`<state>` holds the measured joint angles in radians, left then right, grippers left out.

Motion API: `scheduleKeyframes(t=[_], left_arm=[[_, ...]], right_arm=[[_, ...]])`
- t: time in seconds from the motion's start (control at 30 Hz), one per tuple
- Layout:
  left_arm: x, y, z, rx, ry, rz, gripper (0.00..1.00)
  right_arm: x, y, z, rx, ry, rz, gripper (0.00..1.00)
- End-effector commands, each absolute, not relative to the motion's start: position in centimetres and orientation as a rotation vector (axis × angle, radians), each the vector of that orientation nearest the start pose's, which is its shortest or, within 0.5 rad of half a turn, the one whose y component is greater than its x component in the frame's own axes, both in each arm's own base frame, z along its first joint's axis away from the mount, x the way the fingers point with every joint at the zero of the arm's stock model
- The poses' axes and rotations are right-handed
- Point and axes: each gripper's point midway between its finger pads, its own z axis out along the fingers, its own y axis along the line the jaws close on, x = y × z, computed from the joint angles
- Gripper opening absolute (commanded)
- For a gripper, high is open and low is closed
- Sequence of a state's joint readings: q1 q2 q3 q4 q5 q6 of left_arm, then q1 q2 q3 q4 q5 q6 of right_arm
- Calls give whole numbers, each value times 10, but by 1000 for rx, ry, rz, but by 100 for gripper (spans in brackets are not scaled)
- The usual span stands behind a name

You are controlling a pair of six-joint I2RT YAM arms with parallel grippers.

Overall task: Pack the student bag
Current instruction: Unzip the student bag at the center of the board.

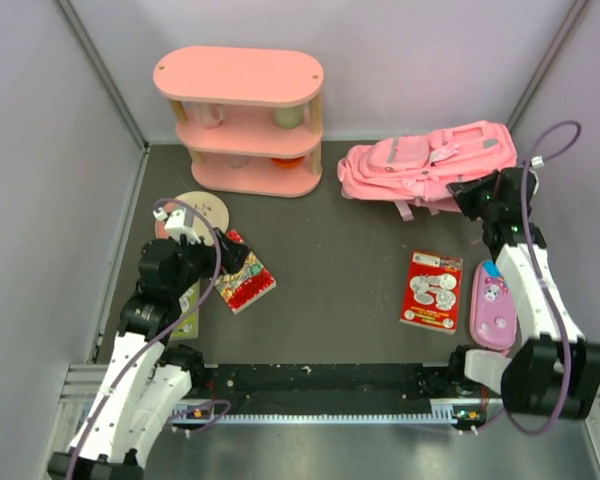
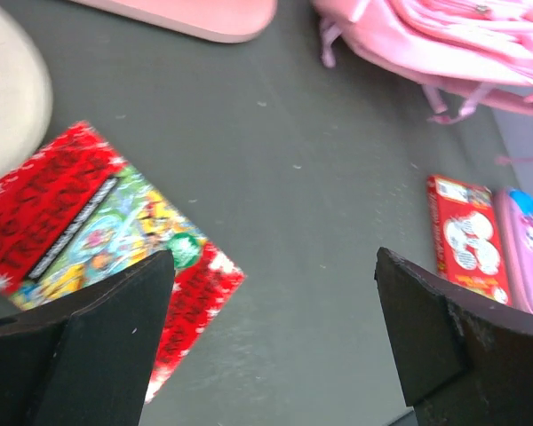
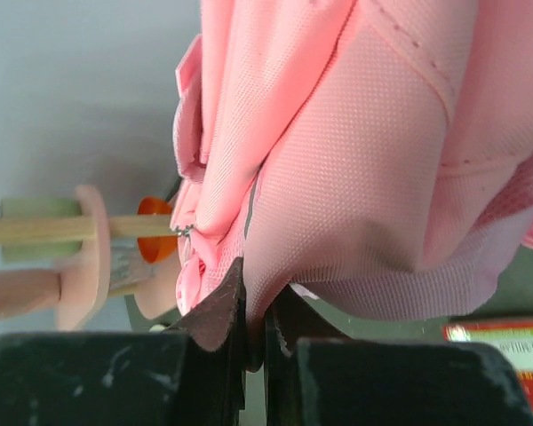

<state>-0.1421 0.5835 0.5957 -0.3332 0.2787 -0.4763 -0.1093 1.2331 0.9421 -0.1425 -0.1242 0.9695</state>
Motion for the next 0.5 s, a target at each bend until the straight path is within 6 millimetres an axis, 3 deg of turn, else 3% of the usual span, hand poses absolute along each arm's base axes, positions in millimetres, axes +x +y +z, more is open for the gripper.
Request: scheduleKeyframes(t=[0.0,0.03,0.07,0.1,0.17,0.2,0.27,0.3,0.33,0.37,0.4,0.47], left_arm=[[243,-141,272,51,1782,-766,99],[246,-145,272,45,1791,-750,99],[239,-162,272,89,1801,-786,99],[237,-169,277,90,1802,-806,99],[232,-190,270,118,1846,-834,99],[229,-197,276,112,1852,-858,99],[223,-212,260,122,1951,-835,99],[221,-220,268,115,1962,-850,99],[221,-231,257,140,2013,-838,99],[213,-245,256,191,2040,-855,98],[209,-256,266,232,2044,-880,98],[199,-283,257,338,2092,-897,94]], right_arm=[[340,24,233,972,1812,664,0],[324,28,245,945,1769,696,0],[316,32,241,935,1778,710,0],[301,39,223,948,1835,708,0],[284,49,222,926,1848,761,0],[277,54,212,954,1878,785,0],[262,69,203,973,1963,837,0],[259,72,203,979,1983,831,0],[245,90,194,964,2078,846,0],[241,98,193,948,2104,852,0],[239,103,197,929,2120,866,0],[230,109,194,891,2160,849,0]])
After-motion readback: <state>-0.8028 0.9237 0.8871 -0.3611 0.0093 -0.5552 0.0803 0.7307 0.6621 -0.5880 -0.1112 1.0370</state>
